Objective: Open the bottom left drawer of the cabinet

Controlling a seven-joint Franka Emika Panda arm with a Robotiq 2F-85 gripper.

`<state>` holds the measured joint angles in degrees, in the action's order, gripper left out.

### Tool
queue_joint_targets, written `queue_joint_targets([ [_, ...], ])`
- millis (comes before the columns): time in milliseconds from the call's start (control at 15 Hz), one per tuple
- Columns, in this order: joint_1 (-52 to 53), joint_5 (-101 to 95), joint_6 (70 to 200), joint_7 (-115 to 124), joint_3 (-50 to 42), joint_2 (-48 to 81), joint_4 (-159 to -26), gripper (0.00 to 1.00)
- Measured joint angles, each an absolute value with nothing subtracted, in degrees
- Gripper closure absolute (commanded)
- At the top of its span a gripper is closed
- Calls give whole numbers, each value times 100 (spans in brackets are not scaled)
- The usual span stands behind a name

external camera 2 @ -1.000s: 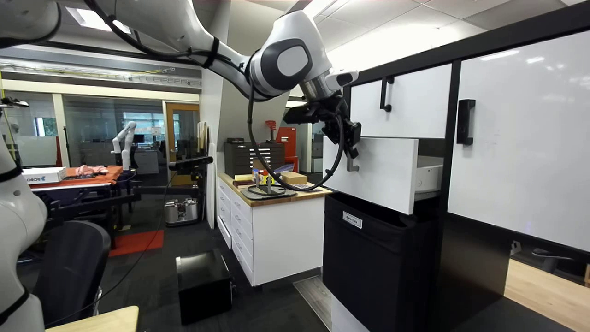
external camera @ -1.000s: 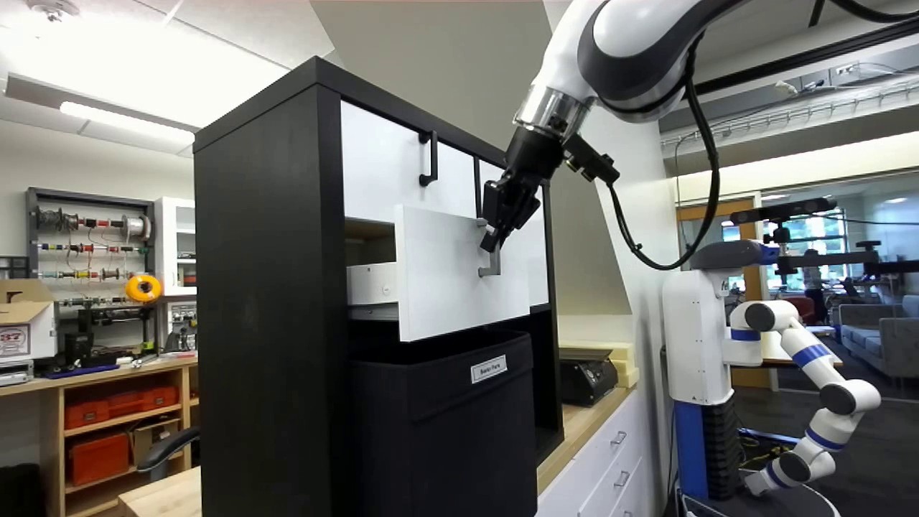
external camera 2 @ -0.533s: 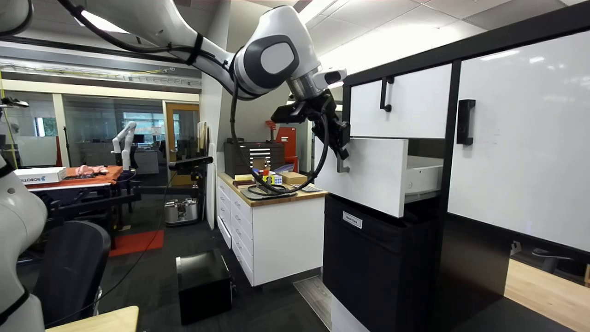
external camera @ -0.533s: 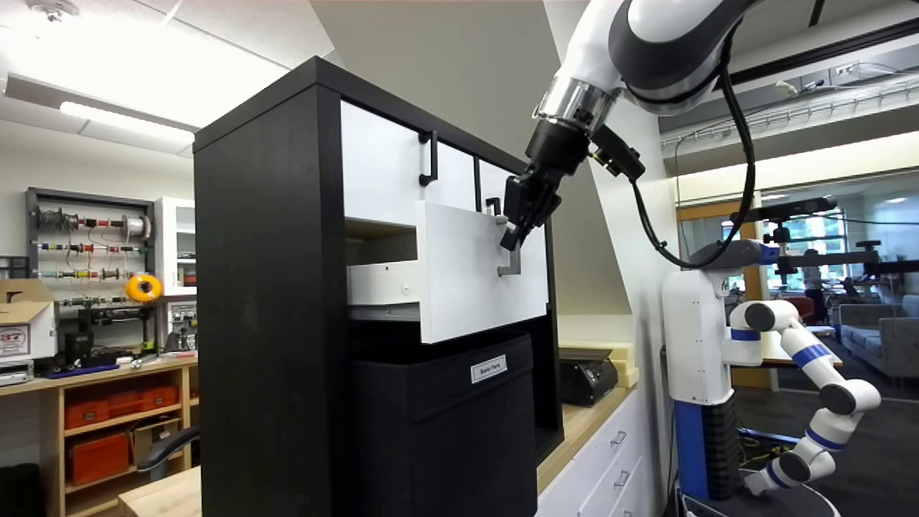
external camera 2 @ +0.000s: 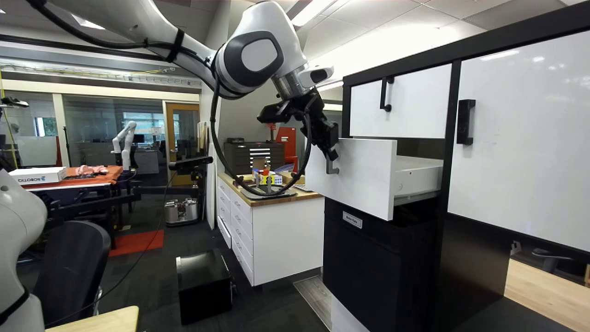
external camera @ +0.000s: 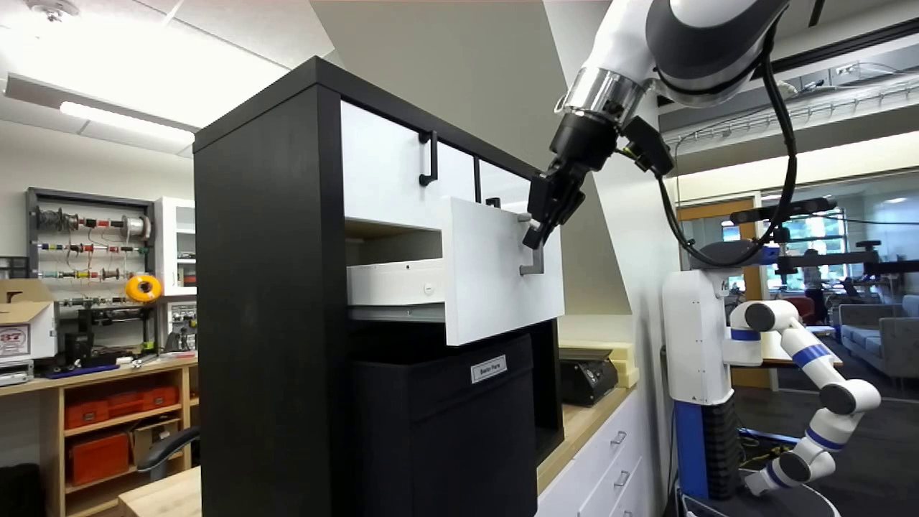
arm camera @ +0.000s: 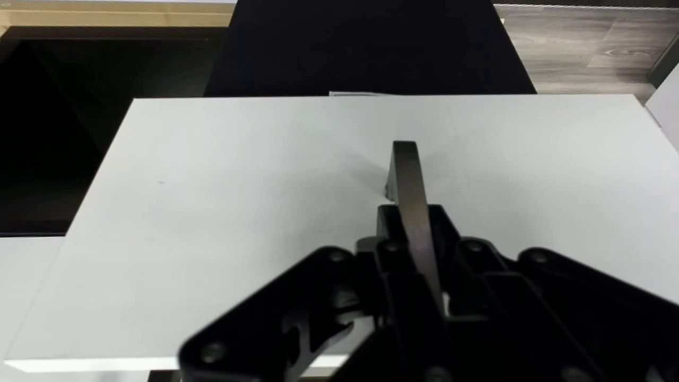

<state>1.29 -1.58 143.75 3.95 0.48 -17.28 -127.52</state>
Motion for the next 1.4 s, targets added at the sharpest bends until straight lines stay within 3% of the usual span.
queue_joint_targets([
  [133,129,-158,14375,402,50,-1827,-12853,96],
  [200,128,-158,14375,403,51,-1866,-12890,86],
  [267,129,-158,14375,403,51,-1897,-12920,60],
  [400,124,-148,14342,404,49,-1924,-12962,54],
  [933,-197,-177,13990,405,-34,-1853,-13733,1],
  [1400,-246,-174,13382,275,-77,-1853,-13563,0],
])
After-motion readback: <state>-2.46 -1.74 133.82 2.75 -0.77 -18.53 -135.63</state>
